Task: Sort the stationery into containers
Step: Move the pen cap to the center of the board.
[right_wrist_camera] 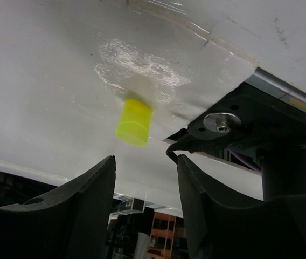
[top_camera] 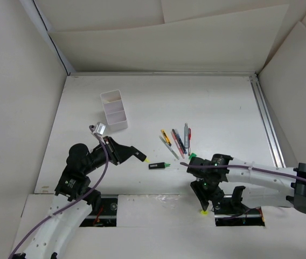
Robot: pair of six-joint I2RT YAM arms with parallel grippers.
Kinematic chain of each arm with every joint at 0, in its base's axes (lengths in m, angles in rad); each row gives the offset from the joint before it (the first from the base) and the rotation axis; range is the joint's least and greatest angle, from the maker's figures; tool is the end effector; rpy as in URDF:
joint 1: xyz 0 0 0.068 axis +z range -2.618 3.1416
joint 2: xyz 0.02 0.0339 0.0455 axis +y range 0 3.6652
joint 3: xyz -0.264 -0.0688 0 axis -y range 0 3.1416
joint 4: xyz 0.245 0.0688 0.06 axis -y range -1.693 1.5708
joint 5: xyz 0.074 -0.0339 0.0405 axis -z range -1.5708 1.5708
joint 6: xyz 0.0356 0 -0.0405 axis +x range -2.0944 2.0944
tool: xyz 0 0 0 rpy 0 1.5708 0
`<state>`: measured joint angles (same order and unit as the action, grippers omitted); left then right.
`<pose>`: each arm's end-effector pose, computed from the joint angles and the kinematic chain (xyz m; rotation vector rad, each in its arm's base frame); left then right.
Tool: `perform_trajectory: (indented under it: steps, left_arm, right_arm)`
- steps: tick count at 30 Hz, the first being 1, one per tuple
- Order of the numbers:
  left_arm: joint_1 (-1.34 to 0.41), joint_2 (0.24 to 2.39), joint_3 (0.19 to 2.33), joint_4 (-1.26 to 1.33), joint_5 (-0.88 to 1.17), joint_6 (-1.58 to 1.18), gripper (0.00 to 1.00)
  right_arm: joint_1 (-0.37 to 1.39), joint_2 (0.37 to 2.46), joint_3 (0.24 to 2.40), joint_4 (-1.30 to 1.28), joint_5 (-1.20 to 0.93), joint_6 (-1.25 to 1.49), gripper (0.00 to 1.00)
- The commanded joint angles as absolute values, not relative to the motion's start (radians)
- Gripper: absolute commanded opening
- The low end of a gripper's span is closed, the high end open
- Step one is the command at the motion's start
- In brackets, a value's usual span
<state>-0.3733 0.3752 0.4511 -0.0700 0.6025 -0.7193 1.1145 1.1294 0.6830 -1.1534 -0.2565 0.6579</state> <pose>0.1020 -0.0616 0.2893 0.2240 1.7140 -1.3002 0.0584 0.1395 0.1922 0.6550 -2.8432 -0.2051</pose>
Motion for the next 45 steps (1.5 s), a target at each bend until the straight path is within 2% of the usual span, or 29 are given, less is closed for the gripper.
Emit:
perform_trajectory:
  steps: [1,10,17,19,29,31,34,38,42,45]
  left_arm:
    - [-0.374,0.368,0.449,-0.077,0.621,-0.703,0.0]
    - [-0.374,0.368,0.449,-0.087,0.612,-0.692,0.0]
    - [-0.374,0.368,0.497,-0.126,0.574,-0.66,0.0]
    - [-0.374,0.368,0.508,-0.14,0.565,-0.65,0.0]
    - [-0.374,0.359,0.508,-0.138,0.565,-0.66,0.0]
    - [-0.374,0.35,0.508,-0.138,0.565,-0.66,0.0]
    - [-0.374,0.35,0.508,-0.129,0.565,-0.66,0.0]
    - [-0.374,0.35,0.508,-0.129,0.565,-0.66,0.0]
    - [-0.374,0.35,0.499,-0.129,0.565,-0.669,0.0]
    - [-0.374,0.35,0.489,-0.107,0.565,-0.678,0.0]
  right_arm:
    - [1.134,1.158,0.667,-1.074,-0.317,0.653,0.55]
    - [1.183,1.304,0.667,-0.963,-0.351,0.624,0.58]
    - [1.183,1.315,0.644,-0.911,-0.353,0.635,0.6]
    - [1.192,1.315,0.634,-0.902,-0.353,0.644,0.52]
    - [1.21,1.315,0.635,-0.966,-0.324,0.655,0.57]
    - [1.21,1.315,0.635,-0.976,-0.324,0.655,0.53]
    - [1.22,1.315,0.635,-0.963,-0.324,0.666,0.42]
    - [1.22,1.315,0.626,-0.942,-0.315,0.666,0.32]
    - [1.22,1.315,0.626,-0.933,-0.314,0.666,0.15]
    - [1.22,1.315,0.688,-0.924,-0.29,0.666,0.1]
